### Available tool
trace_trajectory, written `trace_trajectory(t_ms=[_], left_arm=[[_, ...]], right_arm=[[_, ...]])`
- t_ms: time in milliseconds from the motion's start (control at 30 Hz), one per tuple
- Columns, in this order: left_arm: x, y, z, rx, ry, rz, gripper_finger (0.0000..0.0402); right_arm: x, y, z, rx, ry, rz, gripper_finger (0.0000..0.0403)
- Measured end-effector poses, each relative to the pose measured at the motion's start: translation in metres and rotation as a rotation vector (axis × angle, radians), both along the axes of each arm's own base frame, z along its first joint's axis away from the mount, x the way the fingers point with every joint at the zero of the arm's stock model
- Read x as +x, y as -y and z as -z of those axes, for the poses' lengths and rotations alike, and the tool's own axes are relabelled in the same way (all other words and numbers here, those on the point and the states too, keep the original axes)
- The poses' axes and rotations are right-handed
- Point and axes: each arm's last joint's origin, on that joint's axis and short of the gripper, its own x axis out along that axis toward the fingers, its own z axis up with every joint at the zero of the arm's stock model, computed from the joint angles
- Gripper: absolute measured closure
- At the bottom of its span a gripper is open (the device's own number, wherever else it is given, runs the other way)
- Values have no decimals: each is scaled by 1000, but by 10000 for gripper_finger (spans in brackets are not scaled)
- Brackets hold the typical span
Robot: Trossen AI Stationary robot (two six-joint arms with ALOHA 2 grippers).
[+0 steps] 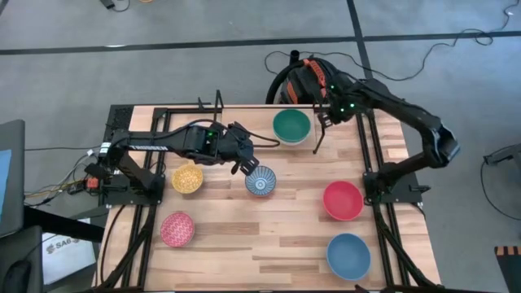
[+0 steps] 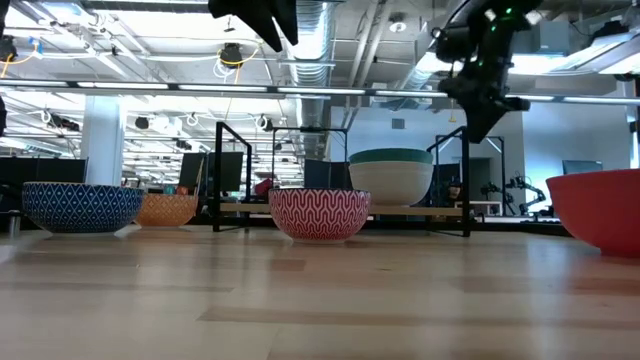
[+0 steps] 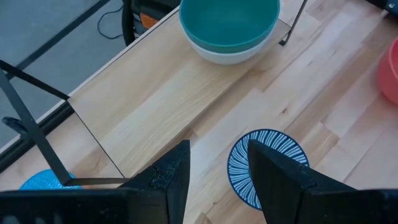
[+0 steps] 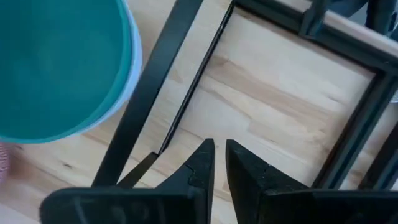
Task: Place and stack bowls onto a shelf
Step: Adjust the shelf on the table, then stack the big red bowl on the big green bowl on the shelf
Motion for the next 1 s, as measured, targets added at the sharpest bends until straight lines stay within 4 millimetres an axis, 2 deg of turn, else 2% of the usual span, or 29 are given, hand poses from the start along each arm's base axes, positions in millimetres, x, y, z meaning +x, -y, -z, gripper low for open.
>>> trace_trajectory(t_ms=[367,600,800,1000], left_arm=[[0,0,1,-1,-6,-1,256],[0,0,1,-1,-8,0,256],[0,1,1,-13,-11,10,256],[0,1,1,-10,-11,10,256]], right_arm=[[30,4,18,-2,20,-43,338],[34,7,20,-1,46,-39,338],[14,-1,3,-2,43,-10,338],[-9,-26,-22,-49,66,-5,338]])
